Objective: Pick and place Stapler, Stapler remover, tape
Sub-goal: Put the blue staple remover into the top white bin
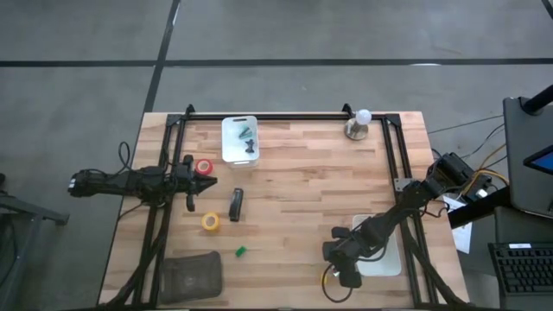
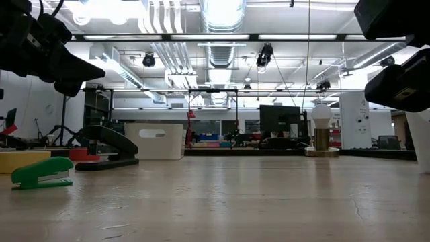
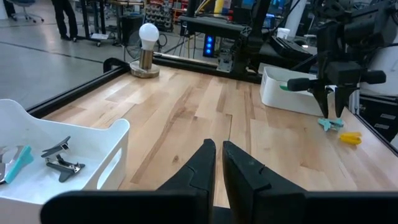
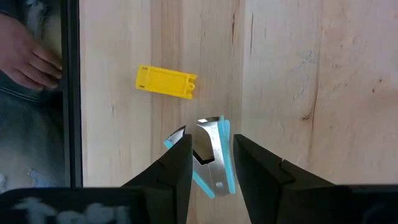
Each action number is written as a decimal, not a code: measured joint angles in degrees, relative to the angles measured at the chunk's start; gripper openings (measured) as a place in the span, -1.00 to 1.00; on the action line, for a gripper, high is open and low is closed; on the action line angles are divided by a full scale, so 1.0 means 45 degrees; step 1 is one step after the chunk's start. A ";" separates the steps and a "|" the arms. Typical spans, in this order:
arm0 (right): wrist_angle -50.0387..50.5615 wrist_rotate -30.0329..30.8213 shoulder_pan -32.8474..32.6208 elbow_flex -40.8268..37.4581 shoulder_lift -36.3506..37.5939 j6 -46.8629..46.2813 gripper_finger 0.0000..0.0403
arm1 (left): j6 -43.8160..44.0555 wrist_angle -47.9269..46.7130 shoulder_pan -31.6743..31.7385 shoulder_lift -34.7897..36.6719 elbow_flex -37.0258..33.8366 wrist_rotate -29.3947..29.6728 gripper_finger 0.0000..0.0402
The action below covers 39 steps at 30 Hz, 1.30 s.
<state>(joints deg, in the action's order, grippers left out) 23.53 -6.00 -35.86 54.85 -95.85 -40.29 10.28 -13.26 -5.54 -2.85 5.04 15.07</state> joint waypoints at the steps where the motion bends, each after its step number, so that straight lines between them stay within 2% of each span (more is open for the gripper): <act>1: -0.0016 0.0000 0.0000 -0.0005 -0.0002 -0.0006 -0.43 | 0.0002 0.0000 -0.0003 0.0000 0.0000 0.0000 -0.84; 22: -0.0350 -0.0010 -0.0063 -0.0034 -0.0598 -0.0049 -0.64 | 0.0002 -0.0005 -0.0002 0.0000 0.0000 -0.0005 -0.84; 34: -0.0349 0.0000 -0.0053 -0.0049 -0.0602 -0.0049 -0.94 | 0.0000 -0.0005 0.0000 0.0000 0.0000 -0.0001 -0.84; 39: -0.0358 0.0038 -0.0037 -0.0049 -0.0602 -0.0049 -0.96 | 0.0000 -0.0005 -0.0001 0.0000 0.0000 -0.0002 -0.84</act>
<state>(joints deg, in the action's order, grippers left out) 21.92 -5.83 -36.02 54.63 -98.56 -40.51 10.28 -13.28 -5.55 -2.85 5.04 15.06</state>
